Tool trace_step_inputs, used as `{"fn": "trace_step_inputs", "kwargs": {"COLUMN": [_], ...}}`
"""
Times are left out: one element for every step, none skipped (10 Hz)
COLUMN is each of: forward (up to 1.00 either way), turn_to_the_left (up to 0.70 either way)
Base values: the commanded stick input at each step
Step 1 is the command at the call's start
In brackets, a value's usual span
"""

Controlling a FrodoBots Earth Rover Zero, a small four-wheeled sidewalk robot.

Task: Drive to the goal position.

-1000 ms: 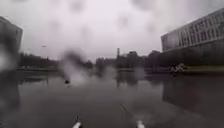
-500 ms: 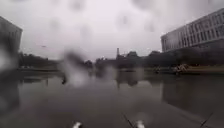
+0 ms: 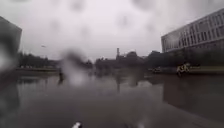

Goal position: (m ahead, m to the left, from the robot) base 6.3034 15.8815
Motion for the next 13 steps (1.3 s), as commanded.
{"fn": "trace_step_inputs", "kwargs": {"forward": [0.70, 0.70, 0.70, 0.70, 0.70, 0.70, 0.70, 0.70, 0.70, 0.70, 0.70, 0.70, 0.70], "turn_to_the_left": [0.01, 0.01, 0.01, 0.01, 0.01, 0.01, 0.01, 0.01, 0.01, 0.01, 0.01, 0.01, 0.01]}}
